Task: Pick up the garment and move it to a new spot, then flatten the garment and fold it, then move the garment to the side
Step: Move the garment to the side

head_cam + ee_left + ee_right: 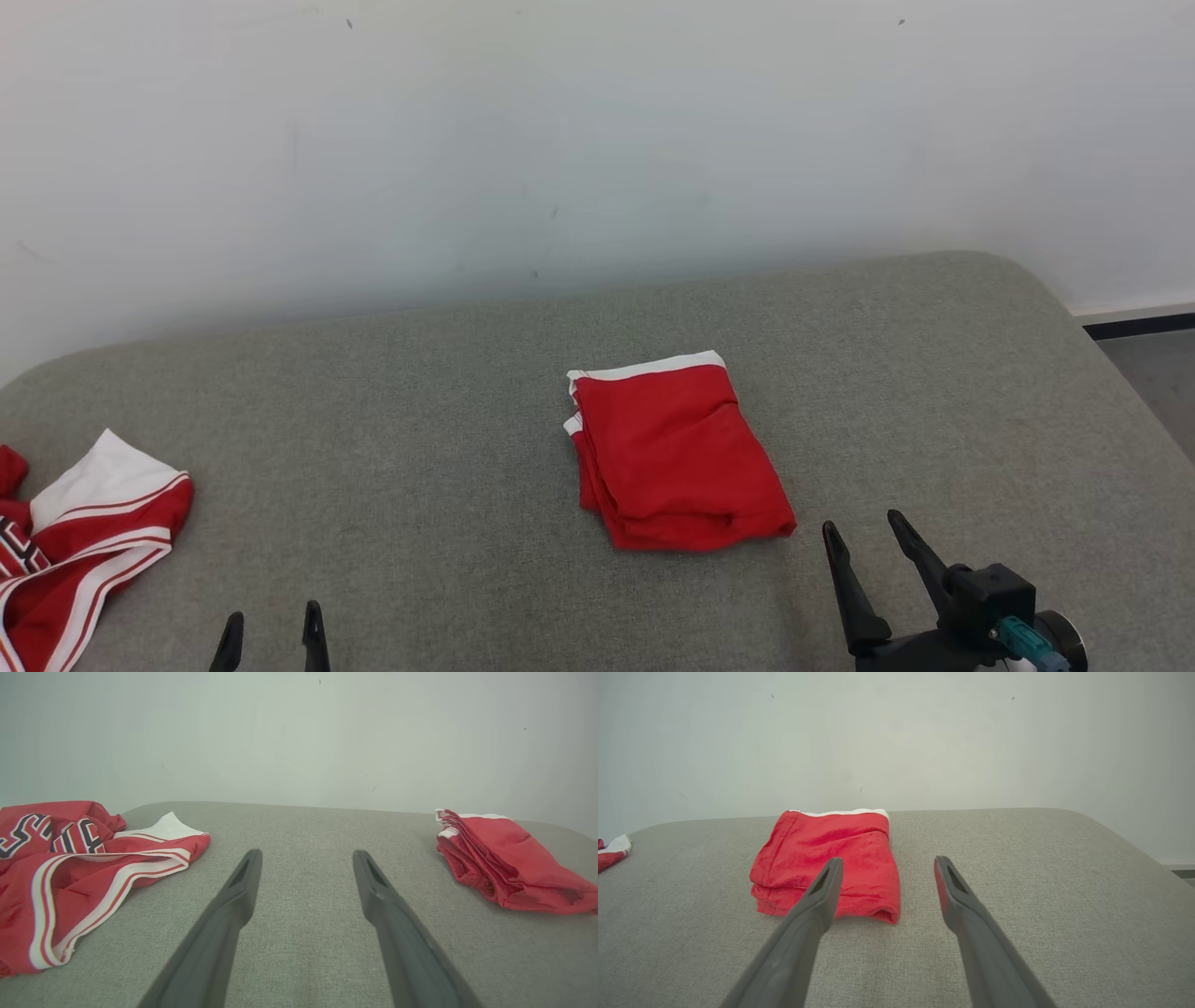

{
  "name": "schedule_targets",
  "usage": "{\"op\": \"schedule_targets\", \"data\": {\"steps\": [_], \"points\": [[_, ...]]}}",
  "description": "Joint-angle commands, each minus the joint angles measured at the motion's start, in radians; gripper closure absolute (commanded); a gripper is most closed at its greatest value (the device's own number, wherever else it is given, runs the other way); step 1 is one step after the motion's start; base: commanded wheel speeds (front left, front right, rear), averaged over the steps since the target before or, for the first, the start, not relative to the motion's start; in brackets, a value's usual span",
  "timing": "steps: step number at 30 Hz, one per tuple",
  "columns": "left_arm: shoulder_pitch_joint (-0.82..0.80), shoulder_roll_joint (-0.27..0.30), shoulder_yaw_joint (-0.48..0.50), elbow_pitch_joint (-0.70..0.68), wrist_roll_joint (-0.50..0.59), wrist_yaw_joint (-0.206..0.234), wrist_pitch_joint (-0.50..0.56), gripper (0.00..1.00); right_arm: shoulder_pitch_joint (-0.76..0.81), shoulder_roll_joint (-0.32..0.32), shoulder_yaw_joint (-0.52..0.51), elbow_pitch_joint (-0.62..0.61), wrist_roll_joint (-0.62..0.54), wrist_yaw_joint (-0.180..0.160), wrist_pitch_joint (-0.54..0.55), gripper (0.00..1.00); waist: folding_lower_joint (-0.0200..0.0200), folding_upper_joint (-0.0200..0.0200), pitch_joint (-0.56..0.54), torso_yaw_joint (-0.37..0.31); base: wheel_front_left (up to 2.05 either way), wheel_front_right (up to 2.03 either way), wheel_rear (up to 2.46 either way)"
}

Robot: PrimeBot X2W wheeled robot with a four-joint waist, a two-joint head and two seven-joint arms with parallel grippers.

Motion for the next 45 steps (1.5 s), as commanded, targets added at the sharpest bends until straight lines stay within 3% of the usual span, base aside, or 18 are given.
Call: {"op": "schedule_targets", "data": {"steps": [1, 13, 23, 34, 45], "points": [[0.015, 0.0, -0.001, -0.004, -0.008, 0.004, -0.001, 0.0, 0.008, 0.0, 0.0, 0.001, -0.001, -0.003, 0.0, 0.0, 0.0, 0.0, 0.001, 0.002, 0.0, 0.0, 0.0], [0.009, 0.0, -0.032, -0.02, -0.015, 0.012, -0.001, 0.0, -0.023, -0.005, -0.022, 0.009, -0.005, -0.003, 0.008, 0.0, 0.0, 0.0, 0.019, 0.035, 0.0, 0.0, 0.0], [-0.012, 0.0, -0.08, -0.039, -0.005, -0.005, -0.001, 0.0, -0.201, -0.113, 0.024, 0.062, 0.018, -0.003, 0.109, 0.0, 0.0, 0.0, 0.067, 0.123, 0.0, 0.0, 0.0], [-0.064, 0.0, -0.113, -0.043, -0.007, -0.027, -0.001, 0.0, -0.448, -0.187, 0.04, 0.352, 0.134, -0.003, 0.396, 0.0, 0.0, 0.0, 0.166, 0.259, 0.0, 0.0, 0.0], [-0.119, 0.0, -0.125, -0.028, -0.016, -0.039, -0.001, 0.0, -0.544, -0.216, 0.073, 0.533, 0.196, -0.003, 0.533, 0.0, 0.0, 0.0, 0.242, 0.328, 0.0, 0.0, 0.0]]}}
